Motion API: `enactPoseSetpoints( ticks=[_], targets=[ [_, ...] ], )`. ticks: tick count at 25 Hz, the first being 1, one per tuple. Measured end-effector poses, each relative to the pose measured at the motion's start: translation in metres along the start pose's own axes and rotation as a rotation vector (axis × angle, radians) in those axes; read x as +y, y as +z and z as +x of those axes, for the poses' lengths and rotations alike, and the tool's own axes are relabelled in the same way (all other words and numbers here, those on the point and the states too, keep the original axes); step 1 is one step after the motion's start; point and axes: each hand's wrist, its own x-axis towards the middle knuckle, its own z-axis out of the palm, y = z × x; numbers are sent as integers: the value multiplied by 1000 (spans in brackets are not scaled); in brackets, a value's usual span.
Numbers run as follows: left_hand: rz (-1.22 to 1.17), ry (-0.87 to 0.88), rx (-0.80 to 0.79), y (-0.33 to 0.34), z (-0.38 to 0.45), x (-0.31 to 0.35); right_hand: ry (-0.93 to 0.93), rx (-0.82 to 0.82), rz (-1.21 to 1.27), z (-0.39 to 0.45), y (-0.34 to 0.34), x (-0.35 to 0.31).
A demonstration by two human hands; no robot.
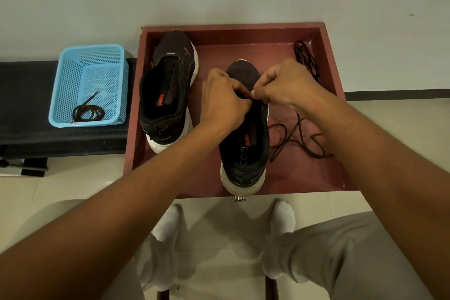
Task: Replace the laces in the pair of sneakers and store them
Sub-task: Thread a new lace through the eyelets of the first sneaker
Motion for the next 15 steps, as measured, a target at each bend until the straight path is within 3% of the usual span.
enactPoseSetpoints(
  ticks=[6, 9, 15],
  targets=[
    [-121, 28, -294, -32, 10, -3, 6, -115, -98, -9, -5, -4],
    [-100, 32, -276, -30, 15, -7, -7, -60, -116, -8, -1, 2],
    [-8, 17, -212, -23, 12, -7, 65, -83, 175, 2, 4, 20]
  ],
)
